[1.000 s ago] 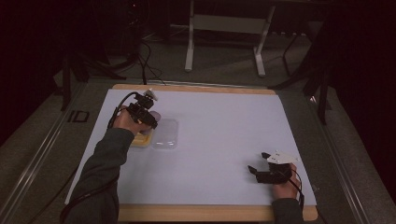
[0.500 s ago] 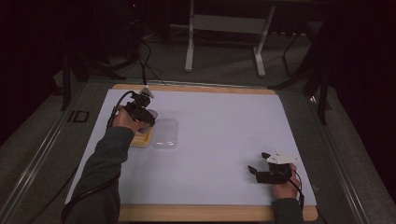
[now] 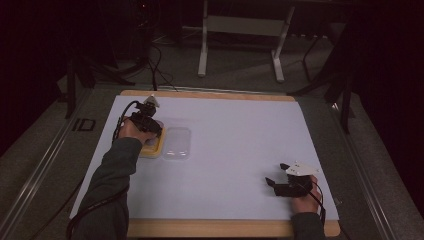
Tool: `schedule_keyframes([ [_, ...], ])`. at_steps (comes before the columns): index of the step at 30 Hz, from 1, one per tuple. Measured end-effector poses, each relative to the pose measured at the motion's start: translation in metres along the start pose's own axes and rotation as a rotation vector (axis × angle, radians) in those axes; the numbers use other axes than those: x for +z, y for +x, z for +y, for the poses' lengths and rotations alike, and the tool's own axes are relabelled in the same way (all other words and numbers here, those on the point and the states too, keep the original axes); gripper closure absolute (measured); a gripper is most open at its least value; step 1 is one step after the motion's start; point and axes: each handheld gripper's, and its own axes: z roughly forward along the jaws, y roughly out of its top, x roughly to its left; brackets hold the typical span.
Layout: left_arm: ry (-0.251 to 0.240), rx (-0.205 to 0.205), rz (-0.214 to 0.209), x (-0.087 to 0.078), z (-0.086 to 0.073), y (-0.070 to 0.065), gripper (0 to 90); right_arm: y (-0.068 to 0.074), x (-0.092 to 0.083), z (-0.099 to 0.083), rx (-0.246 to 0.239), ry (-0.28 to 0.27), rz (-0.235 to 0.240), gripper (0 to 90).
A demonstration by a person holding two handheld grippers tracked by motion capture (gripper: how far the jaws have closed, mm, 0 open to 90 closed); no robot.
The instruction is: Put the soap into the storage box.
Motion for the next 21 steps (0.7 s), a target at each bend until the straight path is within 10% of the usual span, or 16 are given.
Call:
schedule_keyframes([
  [21, 0.057, -0.076, 0.019, 0.034, -0.010, 0.015, 49.3, 0.000, 0.000, 0.000, -0.002, 0.002, -0.001, 19.4],
])
